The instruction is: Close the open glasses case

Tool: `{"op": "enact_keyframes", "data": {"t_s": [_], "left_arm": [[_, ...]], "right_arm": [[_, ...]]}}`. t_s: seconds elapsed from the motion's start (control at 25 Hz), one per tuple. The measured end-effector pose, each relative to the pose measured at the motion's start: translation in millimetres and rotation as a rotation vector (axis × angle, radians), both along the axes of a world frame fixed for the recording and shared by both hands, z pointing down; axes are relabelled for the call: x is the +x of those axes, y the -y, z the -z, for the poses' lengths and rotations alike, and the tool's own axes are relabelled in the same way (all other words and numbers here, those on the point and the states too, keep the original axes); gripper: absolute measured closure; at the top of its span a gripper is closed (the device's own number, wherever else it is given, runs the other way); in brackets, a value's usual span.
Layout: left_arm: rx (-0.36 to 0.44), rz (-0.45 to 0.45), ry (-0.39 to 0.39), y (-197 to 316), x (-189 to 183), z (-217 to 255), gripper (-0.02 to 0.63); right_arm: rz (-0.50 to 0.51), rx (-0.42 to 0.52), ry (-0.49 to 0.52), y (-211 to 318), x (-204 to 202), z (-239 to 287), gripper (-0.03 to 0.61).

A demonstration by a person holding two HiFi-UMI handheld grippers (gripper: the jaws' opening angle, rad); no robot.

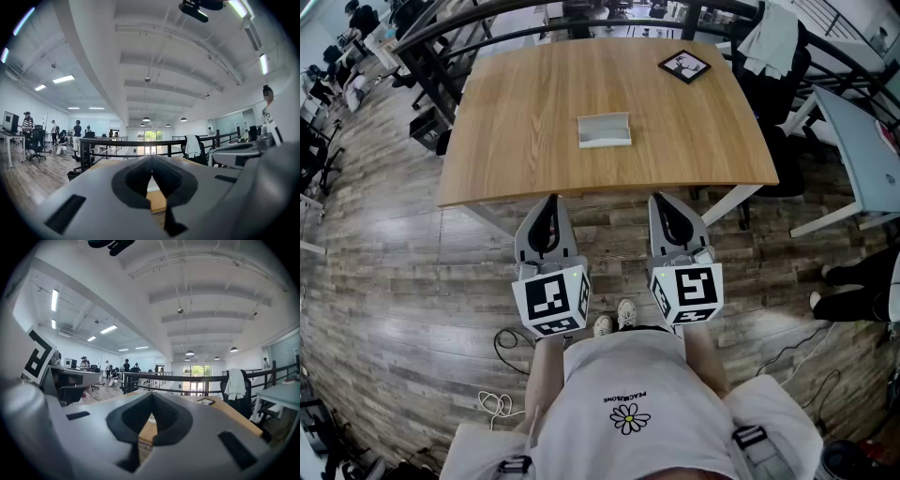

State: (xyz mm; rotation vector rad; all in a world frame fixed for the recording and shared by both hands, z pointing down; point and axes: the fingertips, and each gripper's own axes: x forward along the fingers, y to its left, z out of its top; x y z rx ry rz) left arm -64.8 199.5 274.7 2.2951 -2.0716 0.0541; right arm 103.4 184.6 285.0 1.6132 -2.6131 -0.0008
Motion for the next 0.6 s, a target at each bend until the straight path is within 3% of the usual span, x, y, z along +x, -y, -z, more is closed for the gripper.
{"op": "enact_keyframes", "data": {"t_s": [0.6], "left_arm": [[-0.019, -0.01, -0.03, -0.2, 4.1, -10.4, 0.597]], "right_arm": [[0.05, -0.002, 0.005, -4.8, -4.7, -6.2, 0.574]]}}
